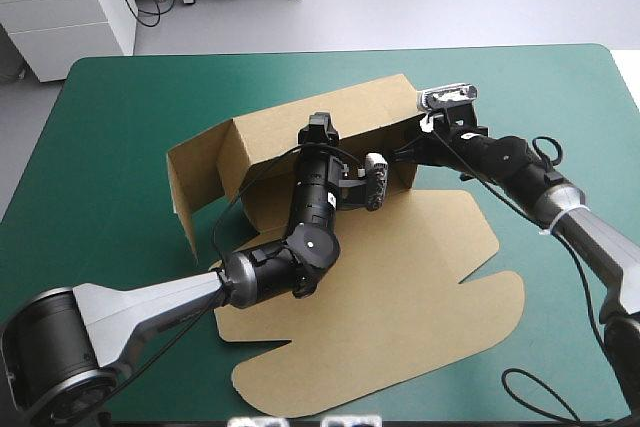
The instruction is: Fold the box
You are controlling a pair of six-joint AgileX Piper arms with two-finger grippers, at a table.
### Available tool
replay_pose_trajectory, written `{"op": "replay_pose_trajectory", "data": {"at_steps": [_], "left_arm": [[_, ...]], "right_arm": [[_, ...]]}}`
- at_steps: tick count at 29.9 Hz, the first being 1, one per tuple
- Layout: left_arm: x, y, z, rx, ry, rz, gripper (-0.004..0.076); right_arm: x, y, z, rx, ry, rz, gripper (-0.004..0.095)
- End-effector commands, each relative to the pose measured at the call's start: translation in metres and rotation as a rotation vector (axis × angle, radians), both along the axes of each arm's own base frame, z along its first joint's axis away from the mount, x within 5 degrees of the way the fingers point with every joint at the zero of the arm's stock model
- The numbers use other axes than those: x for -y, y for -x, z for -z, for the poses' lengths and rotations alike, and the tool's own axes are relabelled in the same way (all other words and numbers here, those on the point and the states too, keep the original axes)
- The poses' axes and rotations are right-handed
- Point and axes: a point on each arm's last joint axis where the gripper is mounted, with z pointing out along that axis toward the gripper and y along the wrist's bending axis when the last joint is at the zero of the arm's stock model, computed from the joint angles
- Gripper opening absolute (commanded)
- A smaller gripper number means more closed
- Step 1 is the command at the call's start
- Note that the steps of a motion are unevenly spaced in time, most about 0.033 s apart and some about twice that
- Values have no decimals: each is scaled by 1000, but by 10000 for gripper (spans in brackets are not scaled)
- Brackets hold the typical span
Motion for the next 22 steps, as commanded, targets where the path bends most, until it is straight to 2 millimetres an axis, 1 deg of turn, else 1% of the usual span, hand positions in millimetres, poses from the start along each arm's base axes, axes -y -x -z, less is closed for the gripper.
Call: {"op": "replay_pose_trajectory", "data": {"at_steps": [1, 6, 12, 13, 14, 16, 17, 18, 20, 22], "left_arm": [[0, 9, -34, 160, 15, 10, 425], [10, 23, -34, 161, 21, 41, 425], [18, 38, -35, 168, 31, 45, 418], [18, 39, -35, 161, 32, 43, 392], [19, 41, -34, 153, 26, 45, 338], [19, 44, -33, 141, 30, 32, 189], [19, 46, -33, 133, 28, 26, 68], [19, 47, -33, 128, 23, 21, -12], [17, 52, -36, 102, 11, 24, 15], [14, 57, -41, 48, 26, 43, 16]], "right_arm": [[1, -10, -27, 85, -71, 67, -3], [-2, -24, -24, 76, -75, 84, -3], [-2, -28, -23, 69, -60, 97, -3], [-2, -28, -23, 64, -57, 95, -3], [-2, -28, -22, 57, -50, 92, -3], [-2, -27, -21, 40, -47, 89, -3], [-1, -27, -20, 32, -45, 90, -3], [-2, -26, -19, 23, -43, 86, -3], [-1, -26, -18, 11, -31, 83, -3], [-1, -25, -17, 0, -21, 80, -3]]}}
